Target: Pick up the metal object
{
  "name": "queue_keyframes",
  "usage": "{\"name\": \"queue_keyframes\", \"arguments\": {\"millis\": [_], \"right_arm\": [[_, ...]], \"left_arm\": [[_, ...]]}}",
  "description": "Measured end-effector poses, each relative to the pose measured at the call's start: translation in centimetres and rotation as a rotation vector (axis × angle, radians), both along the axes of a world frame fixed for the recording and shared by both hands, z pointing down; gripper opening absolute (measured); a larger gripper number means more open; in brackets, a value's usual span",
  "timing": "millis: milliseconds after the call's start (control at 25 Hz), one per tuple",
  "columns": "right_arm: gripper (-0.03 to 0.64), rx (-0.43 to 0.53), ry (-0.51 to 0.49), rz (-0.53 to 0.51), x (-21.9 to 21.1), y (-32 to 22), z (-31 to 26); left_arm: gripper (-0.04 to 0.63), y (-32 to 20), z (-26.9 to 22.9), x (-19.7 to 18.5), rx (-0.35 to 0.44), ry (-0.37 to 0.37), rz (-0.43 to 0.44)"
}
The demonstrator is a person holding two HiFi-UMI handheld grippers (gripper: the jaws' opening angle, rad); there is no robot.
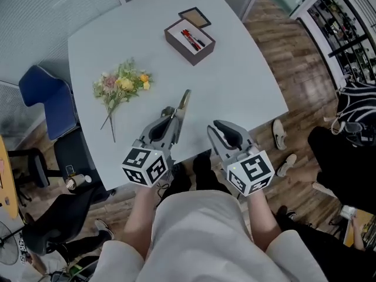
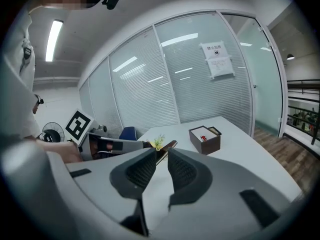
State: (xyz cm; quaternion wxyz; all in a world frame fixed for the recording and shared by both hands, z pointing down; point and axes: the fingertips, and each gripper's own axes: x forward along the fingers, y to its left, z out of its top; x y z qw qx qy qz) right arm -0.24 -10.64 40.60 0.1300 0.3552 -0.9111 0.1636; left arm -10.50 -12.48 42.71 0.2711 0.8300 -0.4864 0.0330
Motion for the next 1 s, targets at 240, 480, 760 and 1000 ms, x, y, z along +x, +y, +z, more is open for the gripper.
{"name": "queue_keyframes", "arguments": {"millis": [240,480,760,1000], "right_arm": [[0.074,0.043,0.001,0.036,-1.4,1.6,-1.5],[0.060,0.080,0.003,0.073,-2.3,3.2,-2.9],[0.041,0.105,0.006,0.098,-2.9,4.7,-3.5],[0.028,0.126,0.001,0.114,-3.4,5.4,-3.8]], "left_arm": [[0.025,2.0,-2.6,-1.3,0.051,0.038,0.021],[0.025,3.8,-4.5,-2.2,0.088,0.074,0.042],[0.025,5.4,-5.9,-2.7,0.117,0.094,0.062],[0.025,6.3,-6.8,-3.2,0.144,0.101,0.070]]}}
